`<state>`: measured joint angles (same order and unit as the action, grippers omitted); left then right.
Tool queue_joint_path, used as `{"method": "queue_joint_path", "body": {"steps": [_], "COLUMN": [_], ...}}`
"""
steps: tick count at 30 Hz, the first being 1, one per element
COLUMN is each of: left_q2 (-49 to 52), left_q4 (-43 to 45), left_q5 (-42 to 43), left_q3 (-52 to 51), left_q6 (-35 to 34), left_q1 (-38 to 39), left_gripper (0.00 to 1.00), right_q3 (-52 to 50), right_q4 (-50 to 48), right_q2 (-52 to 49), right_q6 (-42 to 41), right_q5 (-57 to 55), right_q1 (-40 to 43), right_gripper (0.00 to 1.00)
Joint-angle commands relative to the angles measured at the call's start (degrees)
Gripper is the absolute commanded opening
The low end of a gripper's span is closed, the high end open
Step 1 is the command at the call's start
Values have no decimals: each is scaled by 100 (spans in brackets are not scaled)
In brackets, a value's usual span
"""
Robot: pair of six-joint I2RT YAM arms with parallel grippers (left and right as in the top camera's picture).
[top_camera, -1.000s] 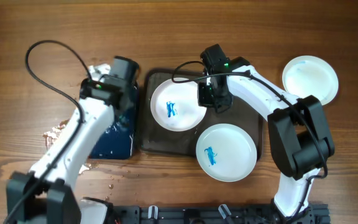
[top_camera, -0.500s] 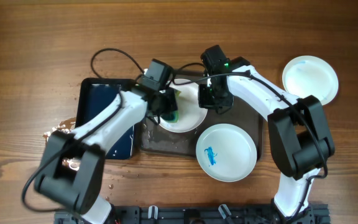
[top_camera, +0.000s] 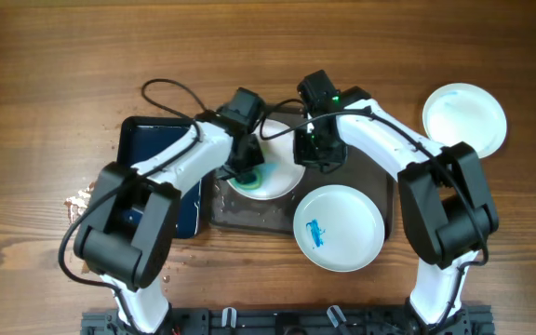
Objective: Clean dirty plates on tray and stack at the side
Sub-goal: 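Scrub the blue stain on the held plate with the left gripper's sponge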
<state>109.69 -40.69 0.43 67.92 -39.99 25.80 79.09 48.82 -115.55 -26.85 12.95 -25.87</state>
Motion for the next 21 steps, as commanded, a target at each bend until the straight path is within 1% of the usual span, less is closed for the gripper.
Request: {"method": "queue_joint_path", "body": {"steps": [1, 3, 4, 5, 6, 7, 8, 9, 10, 11, 14, 15, 16, 18, 19, 21], "left_q2": [466, 466, 466, 466, 466, 466, 466, 466, 466, 466, 466, 466, 466, 466, 466, 466], "left_q4": [-472, -549, -529, -422, -199, 26, 240, 389, 752, 1025, 1733, 2048, 2153, 2173, 2116, 1810], "left_q5": [-1777, -1775, -1502, -903, 247, 1106, 1641, 1893, 2277, 2627, 3560, 3574, 3392, 2796, 2428, 1405], "left_q3": [-426, -426, -426, -426, -426, -426, -426, -426, -426, -426, -426, -426, -426, -426, -426, -426], "left_q6": [-273, -247, 17, 417, 1121, 1471, 1565, 1558, 1292, 1207, 1005, 793, 621, 289, 131, -149], "left_q1": [-472, -459, -413, -332, -142, 59, 264, 417, 702, 852, 962, 955, 916, 715, 573, 212], "left_gripper": [4, 4, 4, 4, 4, 4, 4, 4, 4, 4, 4, 4, 4, 4, 4, 4], "right_q3": [7, 7, 7, 7, 7, 7, 7, 7, 7, 7, 7, 7, 7, 7, 7, 7], "right_q4": [55, 52, 52, 52, 52, 52, 52, 52, 52, 52, 52, 55, 63, 98, 116, 140], "right_q2": [-61, -61, -61, -61, -61, -61, -61, -61, -61, -61, -61, -61, -61, -61, -61, -61], "right_q6": [-37, -35, -35, -35, -31, -31, -31, -31, -28, -28, -26, -28, -31, -28, -26, -24], "right_q5": [-107, -107, -107, -107, -107, -107, -107, -107, -109, -107, -109, -107, -107, -107, -107, -107], "right_q1": [74, 74, 76, 76, 76, 76, 76, 76, 76, 76, 76, 76, 76, 76, 74, 76], "right_gripper": [5, 5, 5, 5, 5, 5, 4, 4, 5, 5, 5, 5, 5, 5, 5, 5]}}
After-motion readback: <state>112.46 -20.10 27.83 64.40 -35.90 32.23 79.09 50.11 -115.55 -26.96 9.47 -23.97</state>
